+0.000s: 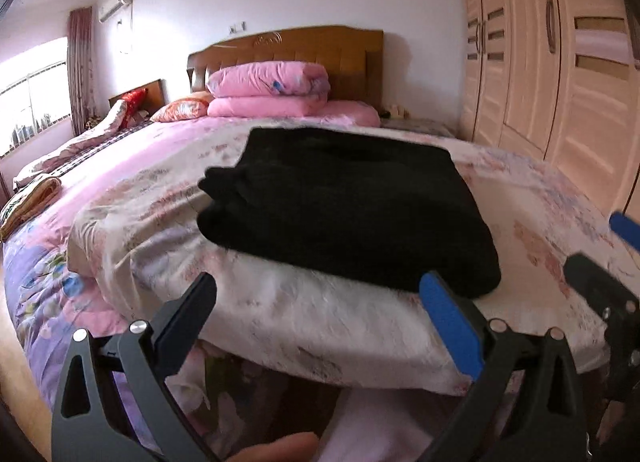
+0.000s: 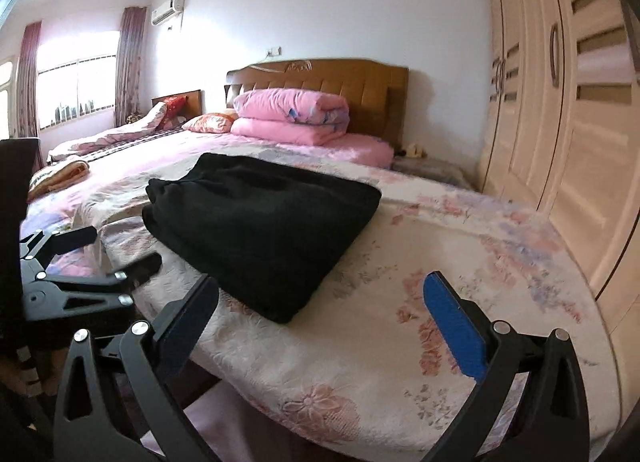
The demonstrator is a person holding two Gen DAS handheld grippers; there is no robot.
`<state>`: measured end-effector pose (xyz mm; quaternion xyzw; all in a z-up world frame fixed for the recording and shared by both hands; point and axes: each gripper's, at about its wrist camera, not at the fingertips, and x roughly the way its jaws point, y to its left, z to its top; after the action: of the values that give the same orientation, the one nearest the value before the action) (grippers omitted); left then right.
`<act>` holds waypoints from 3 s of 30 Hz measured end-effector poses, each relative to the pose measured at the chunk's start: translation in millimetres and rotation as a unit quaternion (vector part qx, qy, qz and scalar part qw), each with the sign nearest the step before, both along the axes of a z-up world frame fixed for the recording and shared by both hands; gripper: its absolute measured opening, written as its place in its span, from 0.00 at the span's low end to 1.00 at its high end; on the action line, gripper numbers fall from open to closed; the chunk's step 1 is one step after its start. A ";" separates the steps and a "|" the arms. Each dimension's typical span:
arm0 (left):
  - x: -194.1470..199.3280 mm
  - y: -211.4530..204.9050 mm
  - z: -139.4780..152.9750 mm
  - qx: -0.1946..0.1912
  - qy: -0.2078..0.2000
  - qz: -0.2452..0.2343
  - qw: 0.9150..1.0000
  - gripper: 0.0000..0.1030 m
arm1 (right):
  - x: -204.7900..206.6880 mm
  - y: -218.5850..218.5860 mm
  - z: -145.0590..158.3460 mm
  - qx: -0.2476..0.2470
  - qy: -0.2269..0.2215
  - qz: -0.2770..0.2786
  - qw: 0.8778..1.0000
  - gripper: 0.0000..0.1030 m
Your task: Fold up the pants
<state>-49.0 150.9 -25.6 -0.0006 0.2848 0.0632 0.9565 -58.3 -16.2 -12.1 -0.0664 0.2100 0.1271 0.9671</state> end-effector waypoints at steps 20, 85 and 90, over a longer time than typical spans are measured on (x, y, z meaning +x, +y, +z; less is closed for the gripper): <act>-9.6 0.3 13.1 0.008 -0.034 0.009 0.999 0.99 | -4.9 0.3 -1.5 0.007 -0.018 0.010 1.000 0.96; -13.3 -1.2 15.6 0.022 -0.052 0.003 0.998 0.99 | -6.6 1.7 -9.0 0.010 -0.007 0.015 1.000 0.96; -12.0 0.3 14.4 0.017 -0.047 0.003 0.999 0.99 | -6.6 2.0 -8.7 0.010 -0.006 0.015 1.000 0.96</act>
<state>-61.0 151.1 -11.2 0.0118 0.2379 0.0706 0.9686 -64.9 -14.2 -20.9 -0.0604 0.2018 0.1432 0.9670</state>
